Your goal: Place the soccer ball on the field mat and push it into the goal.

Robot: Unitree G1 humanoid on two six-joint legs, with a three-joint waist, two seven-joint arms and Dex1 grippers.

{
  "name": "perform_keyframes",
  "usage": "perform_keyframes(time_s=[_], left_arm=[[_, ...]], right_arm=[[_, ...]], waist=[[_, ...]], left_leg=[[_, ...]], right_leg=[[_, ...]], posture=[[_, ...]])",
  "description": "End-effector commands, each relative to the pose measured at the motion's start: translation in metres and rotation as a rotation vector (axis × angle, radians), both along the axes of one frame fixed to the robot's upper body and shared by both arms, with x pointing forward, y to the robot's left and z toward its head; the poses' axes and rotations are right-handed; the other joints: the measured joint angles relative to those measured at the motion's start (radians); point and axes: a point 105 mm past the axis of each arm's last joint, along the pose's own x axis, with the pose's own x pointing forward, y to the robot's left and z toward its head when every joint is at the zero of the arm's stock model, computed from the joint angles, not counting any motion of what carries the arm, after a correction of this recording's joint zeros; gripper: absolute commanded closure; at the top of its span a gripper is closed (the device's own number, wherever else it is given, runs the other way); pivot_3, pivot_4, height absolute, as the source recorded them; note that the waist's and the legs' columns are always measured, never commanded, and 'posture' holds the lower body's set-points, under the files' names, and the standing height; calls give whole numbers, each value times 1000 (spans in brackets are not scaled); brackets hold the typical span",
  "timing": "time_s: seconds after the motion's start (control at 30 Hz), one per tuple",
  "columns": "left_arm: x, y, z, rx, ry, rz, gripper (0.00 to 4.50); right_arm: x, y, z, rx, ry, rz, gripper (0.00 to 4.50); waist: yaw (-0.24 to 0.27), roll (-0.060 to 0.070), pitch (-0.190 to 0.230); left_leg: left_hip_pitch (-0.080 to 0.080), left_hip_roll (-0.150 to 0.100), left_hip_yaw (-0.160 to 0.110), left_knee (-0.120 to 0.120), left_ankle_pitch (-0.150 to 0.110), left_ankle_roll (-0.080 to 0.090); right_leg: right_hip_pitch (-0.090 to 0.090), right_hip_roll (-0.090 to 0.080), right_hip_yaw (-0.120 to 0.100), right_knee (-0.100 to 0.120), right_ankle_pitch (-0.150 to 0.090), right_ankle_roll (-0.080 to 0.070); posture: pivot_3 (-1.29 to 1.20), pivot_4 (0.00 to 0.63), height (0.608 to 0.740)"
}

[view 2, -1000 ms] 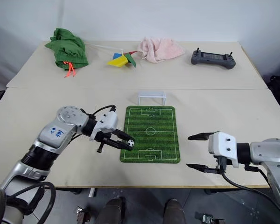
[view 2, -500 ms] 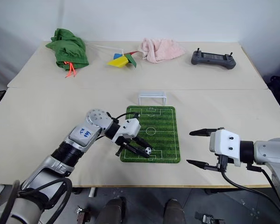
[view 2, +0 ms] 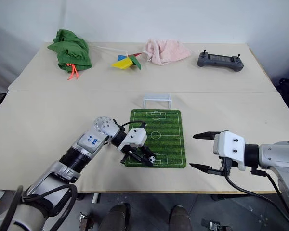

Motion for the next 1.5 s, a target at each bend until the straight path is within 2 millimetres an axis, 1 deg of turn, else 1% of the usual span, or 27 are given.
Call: perform_keyframes(time_s=[0.03,0.2,0.37,0.43,0.5,0.63,0.67,0.7,0.9,1.1,1.4,1.5], left_arm=[[5,-5,4,-13,-38,6,3646],[7,-8,4,-23,-48,8,3646],[7,-5,4,-18,-37,12,3646],[6,-4,3,-16,-32,12,2922],[7,-4,3,-16,-36,14,2322],[7,-2,4,-19,-44,14,1256],[7,-2,4,-19,-45,15,833],[7,-1,5,-22,-45,15,710],[8,-1,14,-64,-22,41,710],[10,-2,17,-71,-18,52,710],[4,-2,36,-131,28,32,710],[3,0,39,-133,30,30,710]], right_arm=[[-3,7,9,18,-31,22,0],[-3,8,9,25,-35,17,0],[-1,8,11,36,-39,12,0],[-1,8,11,38,-41,9,0],[0,8,11,42,-42,9,0],[0,10,11,47,-41,12,0],[0,10,11,48,-40,12,0],[0,10,11,49,-39,12,0],[0,10,11,53,-33,14,0],[1,10,11,55,-29,16,0],[3,9,11,60,-30,15,0],[3,9,11,60,-31,15,0]], waist=[[0,0,0],[0,0,0],[0,0,0],[0,0,0],[0,0,0],[0,0,0],[0,0,0],[0,0,0],[-2,0,0],[-1,0,0],[-1,0,0],[-2,0,0]], left_leg=[[0,0,0,0,0,0],[0,0,0,1,0,0],[0,0,0,1,0,0],[0,0,0,1,0,0],[0,0,0,1,0,0],[0,0,0,1,0,0],[0,0,0,1,0,0],[0,0,0,1,0,0],[0,0,0,1,0,0],[0,0,0,1,0,0],[0,0,0,1,0,0],[0,0,0,1,0,0]], right_leg=[[0,0,0,0,0,0],[0,0,0,0,0,0],[0,0,0,0,0,0],[0,0,0,0,0,0],[0,0,0,0,0,0],[0,0,0,1,0,0],[0,0,0,1,0,0],[0,0,0,1,0,0],[0,0,0,1,0,0],[0,0,0,1,0,0],[0,0,0,1,0,0],[0,0,0,1,0,0]], posture=[[0,150,740],[0,150,740],[0,150,740],[0,150,740],[0,150,740],[0,150,740],[0,150,740],[0,150,740],[0,150,740],[0,150,740],[0,150,740],[0,150,740]])
